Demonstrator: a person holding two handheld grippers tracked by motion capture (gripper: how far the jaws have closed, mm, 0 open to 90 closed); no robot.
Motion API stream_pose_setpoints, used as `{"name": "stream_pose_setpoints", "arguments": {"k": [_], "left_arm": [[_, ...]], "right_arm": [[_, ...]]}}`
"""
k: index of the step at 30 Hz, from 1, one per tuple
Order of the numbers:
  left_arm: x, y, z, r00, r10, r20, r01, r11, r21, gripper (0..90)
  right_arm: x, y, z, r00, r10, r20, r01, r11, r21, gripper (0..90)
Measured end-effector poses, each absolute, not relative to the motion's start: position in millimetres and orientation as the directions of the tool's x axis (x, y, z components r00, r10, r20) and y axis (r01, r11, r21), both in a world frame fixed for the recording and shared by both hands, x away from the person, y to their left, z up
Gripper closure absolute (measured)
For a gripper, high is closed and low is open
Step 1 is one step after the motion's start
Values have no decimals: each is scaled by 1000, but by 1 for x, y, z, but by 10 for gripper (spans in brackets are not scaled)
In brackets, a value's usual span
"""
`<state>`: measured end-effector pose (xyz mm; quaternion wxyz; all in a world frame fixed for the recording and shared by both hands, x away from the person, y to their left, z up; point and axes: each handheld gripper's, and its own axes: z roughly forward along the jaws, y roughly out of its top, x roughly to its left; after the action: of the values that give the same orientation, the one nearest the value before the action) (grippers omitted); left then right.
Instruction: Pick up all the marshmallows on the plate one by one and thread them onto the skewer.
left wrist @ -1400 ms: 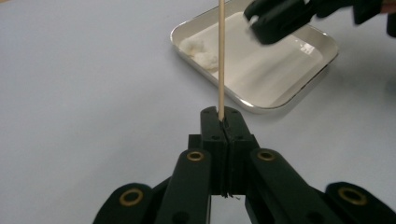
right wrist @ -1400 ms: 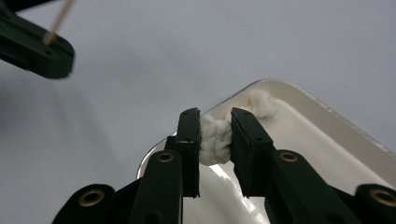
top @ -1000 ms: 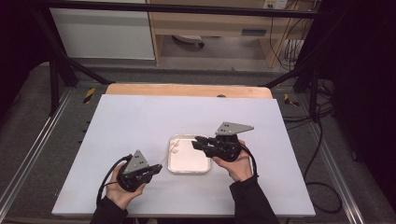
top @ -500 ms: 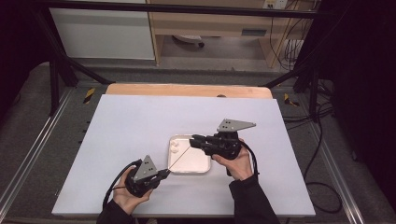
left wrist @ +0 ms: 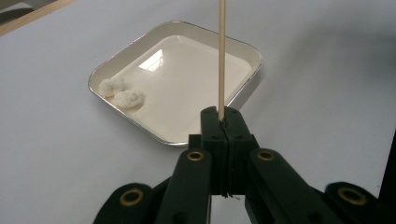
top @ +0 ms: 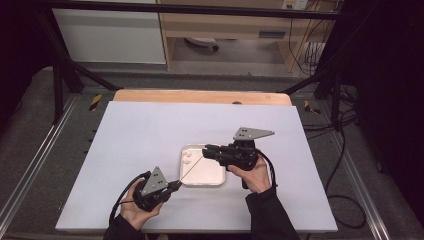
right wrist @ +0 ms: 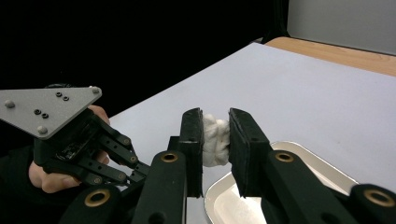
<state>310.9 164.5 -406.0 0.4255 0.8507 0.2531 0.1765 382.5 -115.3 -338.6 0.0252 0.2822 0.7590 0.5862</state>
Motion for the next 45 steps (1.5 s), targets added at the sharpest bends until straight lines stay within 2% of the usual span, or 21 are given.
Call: {"name": "stream_pose_setpoints", "arguments": {"k": [9,18,25,45], "left_arm": [[308,164,-407,807,577,127,246,-523,816,892],[308,163,-409,792,599,115,254,-495,831,893],[306,164,-409,779,615,124,246,-481,842,893],[307,165,-411,762,638,114,258,-461,849,893]], "right_arm": [[384,-115,-347,-834,421,356,440,120,890,767],[382,-106,-358,-829,391,400,453,50,890,776],[379,-98,-364,-825,384,414,448,-1,894,786],[373,-88,-375,-837,376,397,415,-36,909,806]]}}
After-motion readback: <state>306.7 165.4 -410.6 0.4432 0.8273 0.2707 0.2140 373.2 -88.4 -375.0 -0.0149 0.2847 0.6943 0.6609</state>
